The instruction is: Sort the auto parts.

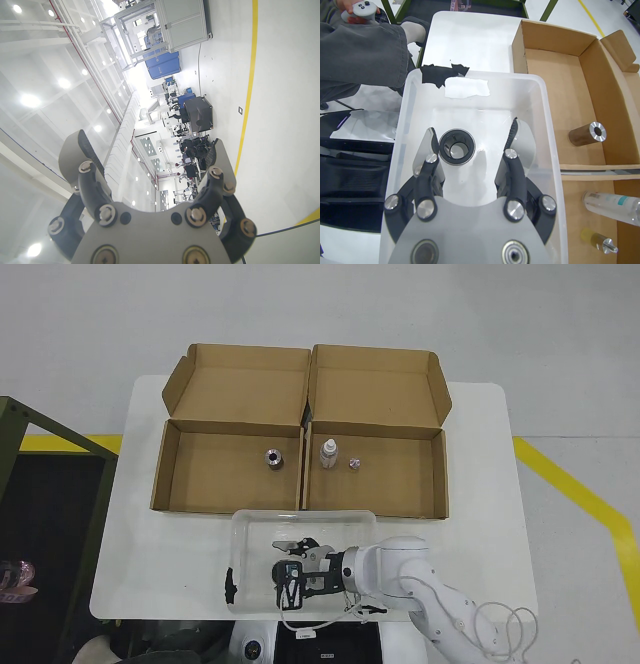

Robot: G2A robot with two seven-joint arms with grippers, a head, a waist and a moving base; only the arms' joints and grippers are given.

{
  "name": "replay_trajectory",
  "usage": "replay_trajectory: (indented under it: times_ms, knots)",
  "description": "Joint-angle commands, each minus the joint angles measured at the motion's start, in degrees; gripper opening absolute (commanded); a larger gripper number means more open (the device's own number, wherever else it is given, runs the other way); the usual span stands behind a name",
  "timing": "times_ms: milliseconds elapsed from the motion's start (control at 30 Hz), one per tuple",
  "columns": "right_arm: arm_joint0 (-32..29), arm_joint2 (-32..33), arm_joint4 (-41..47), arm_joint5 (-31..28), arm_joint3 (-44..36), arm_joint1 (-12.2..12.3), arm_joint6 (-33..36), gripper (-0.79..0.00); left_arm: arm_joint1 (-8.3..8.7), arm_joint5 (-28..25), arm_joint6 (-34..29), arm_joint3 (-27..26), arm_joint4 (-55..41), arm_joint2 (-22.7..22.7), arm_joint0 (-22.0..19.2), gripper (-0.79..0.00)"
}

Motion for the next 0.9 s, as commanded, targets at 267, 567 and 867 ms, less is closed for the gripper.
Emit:
replay_trajectory:
  times_ms: [267,567,867]
  knots:
    - [1.12,-2.19,-1.9,1.33,3.06,0.13,-0.73,-0.219,0.0,0.0,0.0,0.0,0.0,0.0,0.0,0.0]
    - [3.29,-4.28,-2.54,2.31,6.39,-0.09,-0.65,-0.215,0.0,0.0,0.0,0.0,0.0,0.0,0.0,0.0]
    - [6.43,-7.09,-3.45,2.02,9.36,-0.61,-0.72,-0.24,0.0,0.0,0.0,0.0,0.0,0.0,0.0,0.0]
